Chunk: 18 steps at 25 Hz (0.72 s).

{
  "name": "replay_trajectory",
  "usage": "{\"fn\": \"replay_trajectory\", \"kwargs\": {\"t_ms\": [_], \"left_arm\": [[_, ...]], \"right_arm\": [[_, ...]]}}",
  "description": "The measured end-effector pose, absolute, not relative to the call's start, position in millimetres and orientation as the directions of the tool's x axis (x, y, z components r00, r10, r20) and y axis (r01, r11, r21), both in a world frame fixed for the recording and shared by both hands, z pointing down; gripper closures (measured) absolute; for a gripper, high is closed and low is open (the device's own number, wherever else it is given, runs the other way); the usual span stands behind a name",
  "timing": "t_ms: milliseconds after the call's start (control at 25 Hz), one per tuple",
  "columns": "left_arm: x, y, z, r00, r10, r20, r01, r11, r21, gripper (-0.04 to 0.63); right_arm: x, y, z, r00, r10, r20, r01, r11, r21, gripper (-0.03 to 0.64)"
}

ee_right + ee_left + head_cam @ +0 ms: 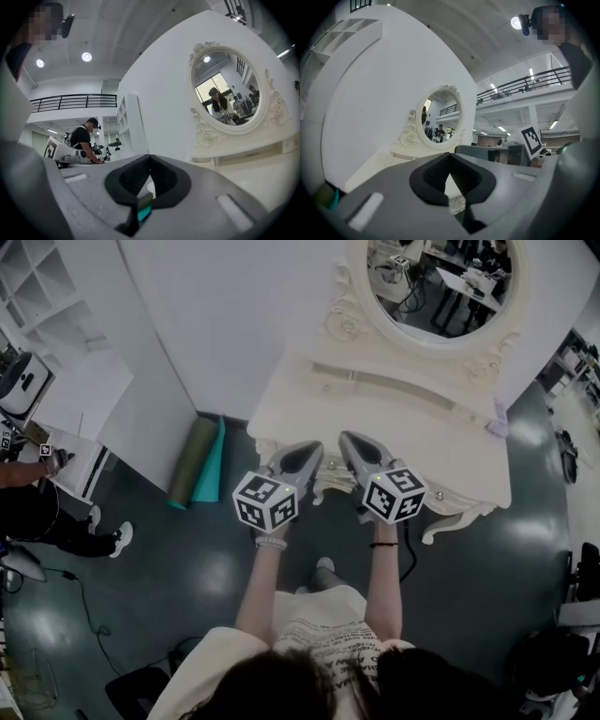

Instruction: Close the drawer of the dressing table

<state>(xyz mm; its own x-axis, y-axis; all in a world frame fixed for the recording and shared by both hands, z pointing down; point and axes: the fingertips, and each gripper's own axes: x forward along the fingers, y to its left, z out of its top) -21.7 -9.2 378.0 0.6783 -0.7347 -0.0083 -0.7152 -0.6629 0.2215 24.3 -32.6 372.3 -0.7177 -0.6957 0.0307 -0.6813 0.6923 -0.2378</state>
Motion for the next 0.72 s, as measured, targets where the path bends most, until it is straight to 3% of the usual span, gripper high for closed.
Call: {"fn": "replay_trajectory", "kwargs": {"t_ms": [720], "left_arm": [[-16, -85, 383, 0.636, -0.771, 0.001, -0.745, -0.615, 0.259, 0.603]], "right_arm": [[26, -111, 381, -0.764, -0.641, 0.075, -0.636, 0.728, -0.255, 0.614]]}}
